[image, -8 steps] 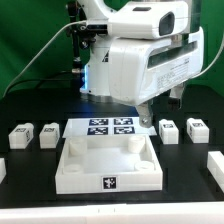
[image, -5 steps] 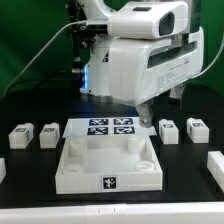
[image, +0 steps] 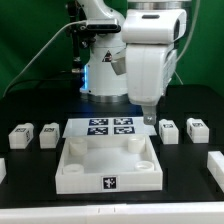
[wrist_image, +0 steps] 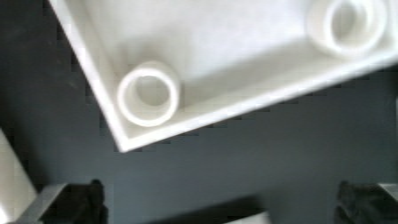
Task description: Assemble one leg
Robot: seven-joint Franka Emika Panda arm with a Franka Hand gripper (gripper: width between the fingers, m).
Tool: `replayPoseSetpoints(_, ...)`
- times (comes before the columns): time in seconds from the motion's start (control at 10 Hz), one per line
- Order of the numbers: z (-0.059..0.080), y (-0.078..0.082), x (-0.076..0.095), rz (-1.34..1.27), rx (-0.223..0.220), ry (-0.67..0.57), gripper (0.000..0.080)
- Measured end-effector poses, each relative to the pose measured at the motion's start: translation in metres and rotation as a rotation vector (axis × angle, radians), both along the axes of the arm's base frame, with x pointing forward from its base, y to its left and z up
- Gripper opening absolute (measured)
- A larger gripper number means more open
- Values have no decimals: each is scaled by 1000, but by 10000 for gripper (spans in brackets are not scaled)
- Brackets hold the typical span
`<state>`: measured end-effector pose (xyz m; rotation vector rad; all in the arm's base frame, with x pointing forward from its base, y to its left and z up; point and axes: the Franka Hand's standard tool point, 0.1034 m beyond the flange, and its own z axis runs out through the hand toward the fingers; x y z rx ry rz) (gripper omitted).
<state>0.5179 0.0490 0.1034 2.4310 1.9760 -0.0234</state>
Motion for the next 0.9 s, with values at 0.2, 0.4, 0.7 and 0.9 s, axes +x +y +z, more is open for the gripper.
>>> replayPoseSetpoints(0.2,-3,-12,-16,252,-5,-45,650)
replayPoseSetpoints(0.4,-4,-14,-16,302,-9,-36,650)
replayPoseSetpoints(0.7,-8,-18,-20,291,-8,-32,650)
replayPoseSetpoints(0.9,-34,-43,-59,257,-5,0,650)
